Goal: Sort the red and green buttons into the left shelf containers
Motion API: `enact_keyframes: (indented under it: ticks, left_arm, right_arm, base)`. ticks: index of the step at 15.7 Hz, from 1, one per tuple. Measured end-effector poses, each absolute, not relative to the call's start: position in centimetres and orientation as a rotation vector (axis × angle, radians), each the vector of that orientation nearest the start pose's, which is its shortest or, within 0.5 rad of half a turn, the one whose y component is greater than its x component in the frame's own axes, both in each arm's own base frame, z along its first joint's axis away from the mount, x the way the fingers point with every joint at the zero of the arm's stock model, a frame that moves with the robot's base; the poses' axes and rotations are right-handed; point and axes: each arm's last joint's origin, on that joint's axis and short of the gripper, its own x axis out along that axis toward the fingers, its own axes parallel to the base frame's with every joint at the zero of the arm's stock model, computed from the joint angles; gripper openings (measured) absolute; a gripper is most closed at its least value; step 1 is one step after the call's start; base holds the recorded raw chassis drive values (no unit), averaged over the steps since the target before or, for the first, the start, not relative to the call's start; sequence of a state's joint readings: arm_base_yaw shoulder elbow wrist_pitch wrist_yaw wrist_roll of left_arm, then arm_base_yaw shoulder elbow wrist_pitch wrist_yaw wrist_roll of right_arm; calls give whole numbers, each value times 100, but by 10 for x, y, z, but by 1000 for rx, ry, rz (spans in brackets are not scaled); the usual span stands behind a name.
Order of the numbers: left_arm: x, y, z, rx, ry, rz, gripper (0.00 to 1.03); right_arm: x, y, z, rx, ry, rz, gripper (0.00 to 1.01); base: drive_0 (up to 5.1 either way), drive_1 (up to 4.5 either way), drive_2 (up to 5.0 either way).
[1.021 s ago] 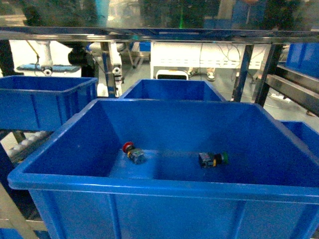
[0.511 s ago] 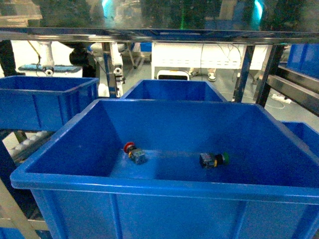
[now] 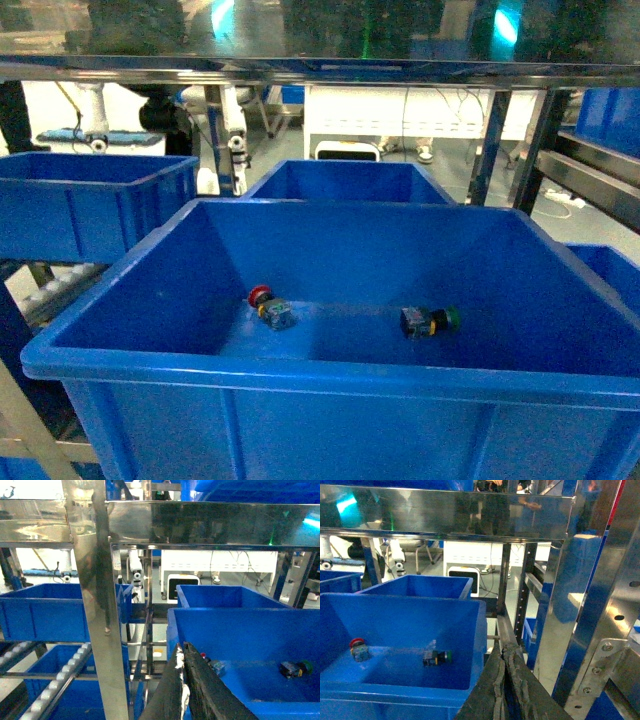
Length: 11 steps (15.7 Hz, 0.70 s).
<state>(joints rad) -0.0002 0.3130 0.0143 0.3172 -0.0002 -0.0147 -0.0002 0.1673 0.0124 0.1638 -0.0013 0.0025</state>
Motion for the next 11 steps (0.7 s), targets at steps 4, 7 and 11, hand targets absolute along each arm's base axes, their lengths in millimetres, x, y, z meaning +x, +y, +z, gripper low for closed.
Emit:
enact_keyframes:
  ticks: [4, 7, 11]
  left_arm:
    - [111, 0, 172, -14, -21, -1, 2]
    - [108, 0, 171, -15, -17, 0, 2]
    - [97, 0, 169, -14, -9, 3, 2]
  right_arm:
    - [97, 0, 167, 2, -3, 1, 2]
    - [97, 0, 167, 2, -5, 1, 2]
    - [97, 0, 167, 2, -6, 2, 2]
  base:
    - [0, 0, 0]
    - [0, 0, 0]
    - [0, 0, 0]
